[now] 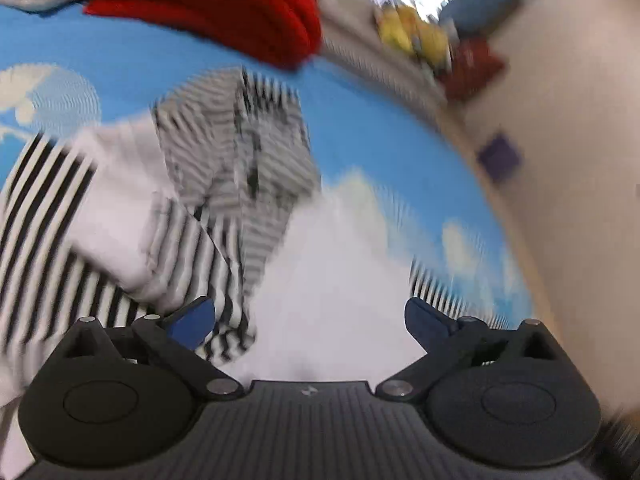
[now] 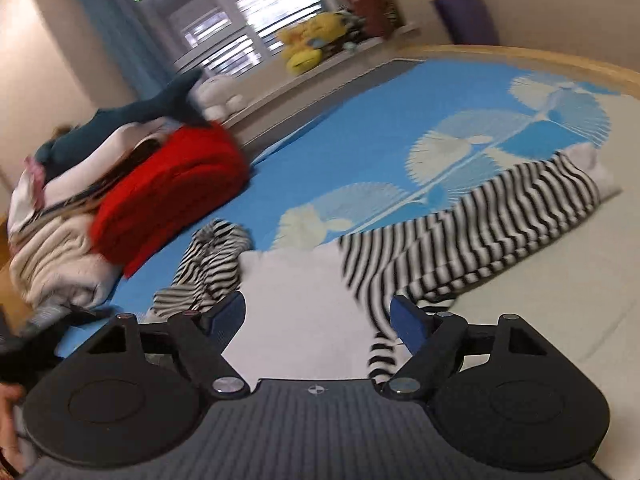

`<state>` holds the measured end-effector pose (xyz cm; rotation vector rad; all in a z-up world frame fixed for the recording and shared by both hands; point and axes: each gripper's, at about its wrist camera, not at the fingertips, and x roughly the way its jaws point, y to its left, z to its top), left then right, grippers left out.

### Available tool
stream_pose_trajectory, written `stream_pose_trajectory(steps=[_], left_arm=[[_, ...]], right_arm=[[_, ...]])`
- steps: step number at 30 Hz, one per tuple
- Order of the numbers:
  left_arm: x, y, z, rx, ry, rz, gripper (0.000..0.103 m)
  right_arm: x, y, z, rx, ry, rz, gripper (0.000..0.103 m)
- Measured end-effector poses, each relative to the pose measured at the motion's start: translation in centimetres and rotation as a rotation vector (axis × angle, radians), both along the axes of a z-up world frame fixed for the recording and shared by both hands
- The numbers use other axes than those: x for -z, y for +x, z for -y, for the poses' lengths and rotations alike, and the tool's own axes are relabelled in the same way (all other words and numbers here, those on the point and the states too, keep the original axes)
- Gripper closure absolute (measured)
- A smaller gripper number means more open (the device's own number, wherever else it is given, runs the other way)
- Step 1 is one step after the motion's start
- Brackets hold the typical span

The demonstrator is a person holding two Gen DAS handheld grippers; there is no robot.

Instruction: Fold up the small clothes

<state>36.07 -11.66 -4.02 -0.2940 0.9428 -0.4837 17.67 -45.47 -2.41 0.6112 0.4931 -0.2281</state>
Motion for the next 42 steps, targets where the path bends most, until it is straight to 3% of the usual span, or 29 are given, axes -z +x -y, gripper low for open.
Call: stream_pose_trajectory(steps=[2, 8, 10, 13, 15, 17, 21, 26, 30, 32, 33, 34, 35, 37, 40, 42], left_arm=[[1.1, -1.8, -2.2, -0.038, 0.054, -0.022, 0.001], [1.9, -5.9, -13.6, -0.382, 0.354, -0.006, 0.0], [2.3, -5.8, -16.1, -0.469, 0.388, 0.002, 0.0], [4.1, -4.4, -18.8, -0.554, 0.335, -0.024, 0.0], [4.9, -2.5, -19.5, -0.576, 0.297, -0.099, 0.0], [4.8, -1.7, -20.0, -0.543, 0.223, -0.114, 0.0], [4.0, -1.0, -19.8, -0.532, 0.167, -0.178, 0.0], [3.8, -2.4, -20.7, -0.568, 0.127, -0.229, 0.0], [4.1, -2.5, -21.0, -0.522, 0.044, -0.296, 0.0], [4.1, -2.6, -20.7, -0.501, 0.052, -0.297, 0.0], [4.0, -2.6, -20.5, -0.492, 0.063, -0.294, 0.0], [4.0, -2.7, -20.3, -0.487, 0.071, -0.291, 0.0], [4.0, -2.8, -20.1, -0.488, 0.076, -0.291, 0.0], [4.0, -3.0, -19.9, -0.497, 0.079, -0.291, 0.0], [3.8, -4.0, -18.9, -0.498, 0.074, -0.269, 0.0], [3.6, -4.5, -17.1, -0.439, 0.091, -0.232, 0.0]], right_arm=[[-0.4, 0.0, -0.2, -0.037, -0.001, 0.007, 0.022], [-0.9, 0.2, -1.0, -0.078, -0.001, 0.013, 0.022], [-0.9, 0.7, -2.2, -0.101, -0.02, 0.018, 0.022], [-0.7, 2.0, -5.5, -0.178, -0.125, 0.023, 0.021], [-0.1, 3.0, -7.9, -0.235, -0.203, 0.016, 0.021], [0.7, 3.9, -10.4, -0.298, -0.274, 0.008, 0.021], [1.2, 6.4, -15.0, -0.396, -0.396, -0.007, 0.021], [1.4, 15.0, -23.2, -0.619, -0.504, -0.034, 0.022], [5.0, 21.4, -30.3, -0.752, -0.648, -0.107, 0.022], [7.6, 23.8, -33.1, -0.789, -0.726, -0.196, 0.023], [8.6, 24.6, -34.0, -0.787, -0.753, -0.24, 0.025], [9.4, 25.8, -34.3, -0.757, -0.767, -0.311, 0.044], [9.5, 26.7, -34.0, -0.723, -0.725, -0.337, 0.091], [7.7, 27.8, -32.7, -0.648, -0.557, -0.304, 0.096], [2.3, 28.2, -31.8, -0.56, -0.464, -0.138, 0.097], [-1.8, 28.2, -31.6, -0.579, -0.352, -0.032, 0.097]])
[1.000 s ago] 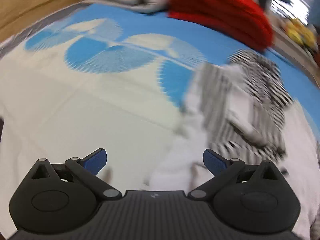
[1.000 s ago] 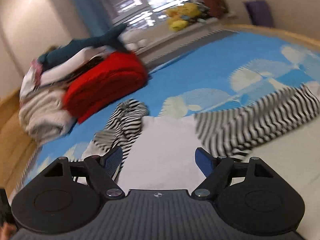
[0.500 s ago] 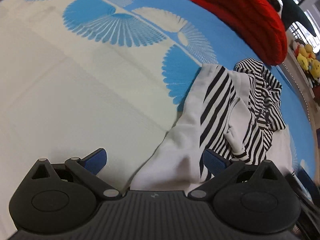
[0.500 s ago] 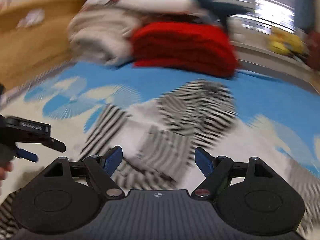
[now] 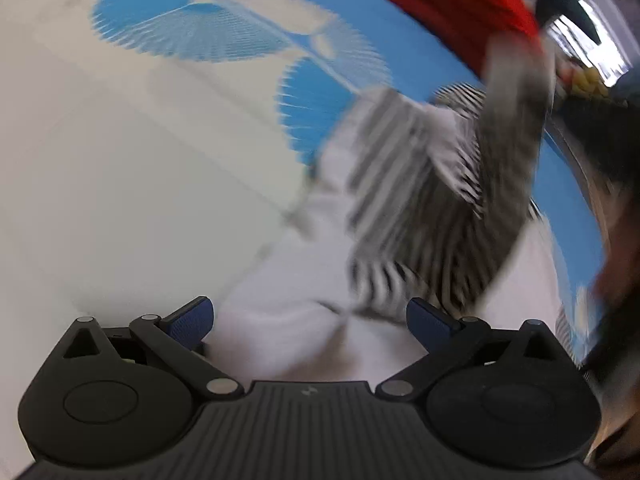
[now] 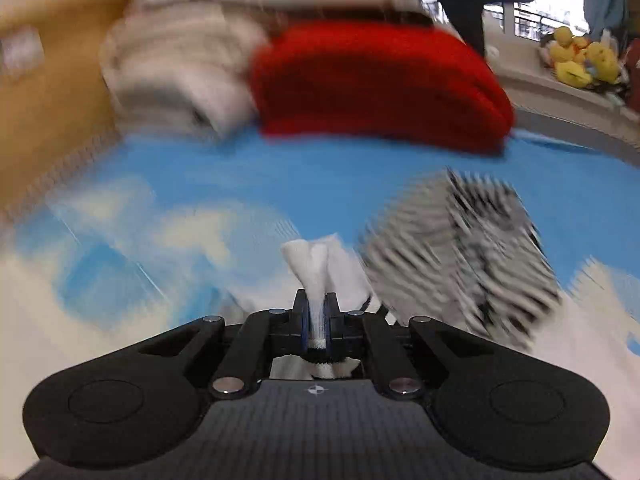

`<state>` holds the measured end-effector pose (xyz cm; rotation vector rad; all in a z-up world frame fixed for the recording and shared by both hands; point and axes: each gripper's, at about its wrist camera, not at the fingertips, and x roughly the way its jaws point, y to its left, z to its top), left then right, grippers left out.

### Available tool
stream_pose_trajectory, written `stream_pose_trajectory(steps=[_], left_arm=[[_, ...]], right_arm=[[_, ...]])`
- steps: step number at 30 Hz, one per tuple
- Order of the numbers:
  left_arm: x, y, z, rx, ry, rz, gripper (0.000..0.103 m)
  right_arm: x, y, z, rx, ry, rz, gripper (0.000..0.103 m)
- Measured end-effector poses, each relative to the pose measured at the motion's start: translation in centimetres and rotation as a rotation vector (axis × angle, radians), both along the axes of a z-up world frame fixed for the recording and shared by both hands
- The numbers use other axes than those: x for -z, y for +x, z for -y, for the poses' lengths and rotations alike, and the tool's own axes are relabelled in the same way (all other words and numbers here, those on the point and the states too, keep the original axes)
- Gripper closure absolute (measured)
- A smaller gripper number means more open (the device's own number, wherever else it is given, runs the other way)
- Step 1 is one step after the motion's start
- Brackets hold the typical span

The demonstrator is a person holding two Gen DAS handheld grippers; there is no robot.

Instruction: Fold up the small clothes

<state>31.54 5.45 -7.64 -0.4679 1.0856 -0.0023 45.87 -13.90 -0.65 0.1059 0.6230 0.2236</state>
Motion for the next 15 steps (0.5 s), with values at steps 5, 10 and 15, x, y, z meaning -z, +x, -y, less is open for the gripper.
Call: stream_pose_trajectory(steps=[5, 10, 15], left_arm=[[1.8, 1.2, 2.7, 0.094, 0.152, -0.043, 0.0], [1.9, 0.1, -4.4, -0.348, 0.16, -0.046, 0.0], [3.0, 0.0, -3.9, -0.336, 0.15, -0.117, 0.0]], right_arm=[[-8.7, -4.3, 2.8, -0.012, 0.198, 0.222, 0.096], [-6.4, -9.4, 13.4, 0.188, 0.239, 0.245, 0.096], [9.6, -9.2, 21.6, 0.417, 0.309, -0.293, 0.086]])
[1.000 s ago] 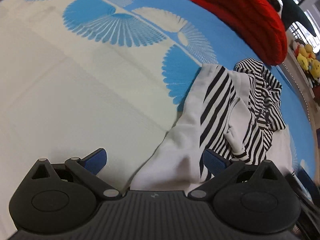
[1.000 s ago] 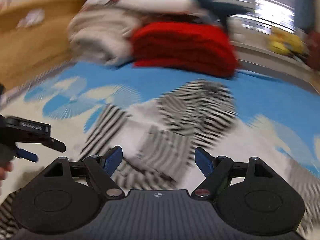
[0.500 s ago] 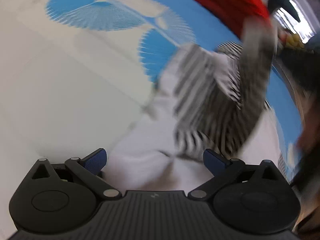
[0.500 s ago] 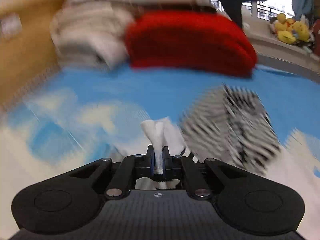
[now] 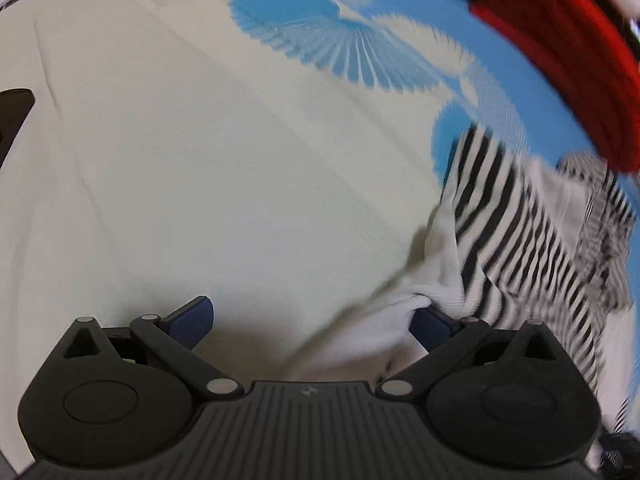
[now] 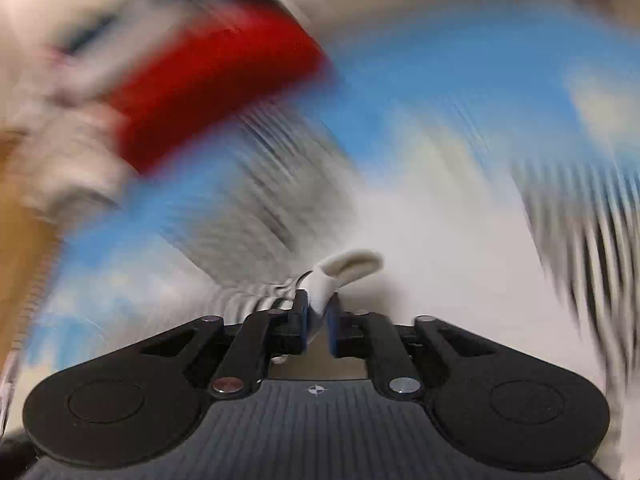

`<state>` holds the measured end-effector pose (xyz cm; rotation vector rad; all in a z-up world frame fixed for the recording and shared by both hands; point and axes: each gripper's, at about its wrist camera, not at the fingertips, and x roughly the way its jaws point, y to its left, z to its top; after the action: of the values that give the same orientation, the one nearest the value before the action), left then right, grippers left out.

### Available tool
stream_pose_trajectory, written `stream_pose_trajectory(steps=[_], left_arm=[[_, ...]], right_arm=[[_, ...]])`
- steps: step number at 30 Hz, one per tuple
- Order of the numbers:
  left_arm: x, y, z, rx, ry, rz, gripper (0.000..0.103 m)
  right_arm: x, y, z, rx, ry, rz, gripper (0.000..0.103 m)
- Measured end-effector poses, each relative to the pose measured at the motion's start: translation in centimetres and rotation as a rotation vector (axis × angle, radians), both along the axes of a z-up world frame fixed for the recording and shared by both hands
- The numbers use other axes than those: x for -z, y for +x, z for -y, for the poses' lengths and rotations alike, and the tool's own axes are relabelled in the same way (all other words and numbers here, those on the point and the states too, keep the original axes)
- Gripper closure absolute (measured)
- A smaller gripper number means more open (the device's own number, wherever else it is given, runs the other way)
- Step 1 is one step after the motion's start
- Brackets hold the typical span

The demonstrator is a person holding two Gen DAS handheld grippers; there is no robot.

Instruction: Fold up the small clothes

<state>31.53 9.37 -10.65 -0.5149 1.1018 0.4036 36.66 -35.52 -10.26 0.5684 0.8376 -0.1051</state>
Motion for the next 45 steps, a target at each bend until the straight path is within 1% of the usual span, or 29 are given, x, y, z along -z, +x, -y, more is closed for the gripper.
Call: stream_pose_trajectory(steps=[1, 2, 3, 5, 6, 8, 9, 11, 13, 15, 16, 18, 19, 20, 21, 22, 25, 27, 29, 31, 33, 35, 37, 39, 41, 43, 45], left_arm=[[0.1, 0.0, 0.3, 0.017, 0.005, -0.011, 0.0], [0.2, -0.1, 0.7, 0.034, 0.006, -0.018, 0.0], [0.1, -0.3, 0.8, 0.042, 0.003, -0.018, 0.0], [-0.5, -1.0, 1.1, 0.027, 0.015, 0.009, 0.0], [-0.9, -1.3, 1.0, 0.016, 0.024, 0.025, 0.0], [-1.6, -1.7, 0.7, 0.004, 0.025, 0.078, 0.0], [-2.0, -1.6, 0.6, 0.01, 0.026, 0.104, 0.0], [-2.4, -1.1, 0.7, 0.045, 0.046, 0.14, 0.0], [-2.2, 0.5, 1.5, 0.125, 0.049, 0.13, 0.0], [-1.2, 1.7, 2.6, 0.193, 0.076, 0.087, 0.0], [-0.5, 2.2, 3.0, 0.215, 0.088, 0.059, 0.0], [1.6, 2.8, 3.5, 0.247, 0.086, -0.026, 0.0], [1.9, 2.4, 3.7, 0.261, 0.121, -0.019, 0.0], [1.8, 2.2, 4.3, 0.28, 0.195, -0.011, 0.0], [1.8, 2.2, 4.6, 0.3, 0.233, -0.012, 0.0], [1.9, 2.1, 4.5, 0.318, 0.244, -0.012, 0.0], [1.7, 1.0, 3.0, 0.276, 0.204, -0.007, 0.0], [1.4, 0.0, 1.9, 0.253, 0.184, -0.012, 0.0], [0.8, -1.2, 0.8, 0.245, 0.168, -0.009, 0.0], [0.4, -2.9, -0.1, 0.241, 0.152, 0.0, 0.0], [-0.3, -4.9, -1.1, 0.236, 0.123, 0.019, 0.0], [-1.3, -6.6, -1.9, 0.224, 0.089, 0.045, 0.0], [-2.3, -7.9, -2.4, 0.219, 0.077, 0.082, 0.0], [-3.2, -9.0, -2.6, 0.222, 0.102, 0.112, 0.0], [-3.6, -9.4, -3.1, 0.214, 0.118, 0.136, 0.0], [-3.5, -8.8, -3.5, 0.186, 0.098, 0.14, 0.0], [-3.4, -7.8, -3.6, 0.184, 0.074, 0.129, 0.0]], right_arm=[[2.8, -0.5, 1.0, 0.053, 0.06, -0.099, 0.088], [3.5, -1.7, 1.6, 0.076, 0.115, -0.031, 0.085], [3.3, -2.6, 1.9, 0.08, 0.139, 0.009, 0.079], [2.7, -3.0, 1.9, 0.058, 0.169, 0.001, 0.056], [2.1, -2.9, 1.8, 0.046, 0.167, -0.001, 0.053], [0.0, -1.7, 1.5, 0.023, 0.12, 0.028, 0.052], [-1.1, -1.9, 1.1, 0.012, 0.084, 0.058, 0.052], [-3.0, -2.4, 0.6, 0.024, 0.022, 0.118, 0.052], [-5.1, -3.5, 0.2, 0.009, -0.017, 0.175, 0.05], [-7.1, -5.5, -0.4, -0.033, -0.066, 0.208, 0.042], [-7.6, -6.4, -1.1, -0.061, -0.101, 0.201, 0.037], [-8.4, -9.1, -2.6, -0.116, -0.153, 0.155, 0.037], [-8.9, -11.1, -3.1, -0.139, -0.152, 0.135, 0.037], [-9.1, -12.7, -3.5, -0.159, -0.144, 0.123, 0.037], [-9.5, -14.8, -3.8, -0.175, -0.133, 0.121, 0.037], [-10.0, -17.1, -4.1, -0.188, -0.122, 0.123, 0.037], [-12.2, -24.3, -4.1, -0.209, -0.109, 0.138, 0.036], [-14.3, -28.9, -3.9, -0.212, -0.107, 0.162, 0.034], [-16.6, -32.5, -4.1, -0.218, -0.121, 0.198, 0.027], [-18.6, -35.6, -4.5, -0.219, -0.16, 0.247, 0.02], [-19.4, -37.3, -4.7, -0.211, -0.208, 0.282, 0.017], [-19.0, -37.9, -4.6, -0.198, -0.254, 0.306, 0.016], [-17.4, -37.1, -3.9, -0.149, -0.286, 0.287, 0.016], [-15.6, -35.4, -2.5, -0.08, -0.271, 0.256, 0.017], [-13.8, -33.6, -0.1, -0.013, -0.243, 0.243, 0.017], [-12.1, -31.3, 3.1, 0.098, -0.242, 0.228, 0.017], [-10.5, -29.1, 7.1, 0.229, -0.196, 0.204, 0.018]])
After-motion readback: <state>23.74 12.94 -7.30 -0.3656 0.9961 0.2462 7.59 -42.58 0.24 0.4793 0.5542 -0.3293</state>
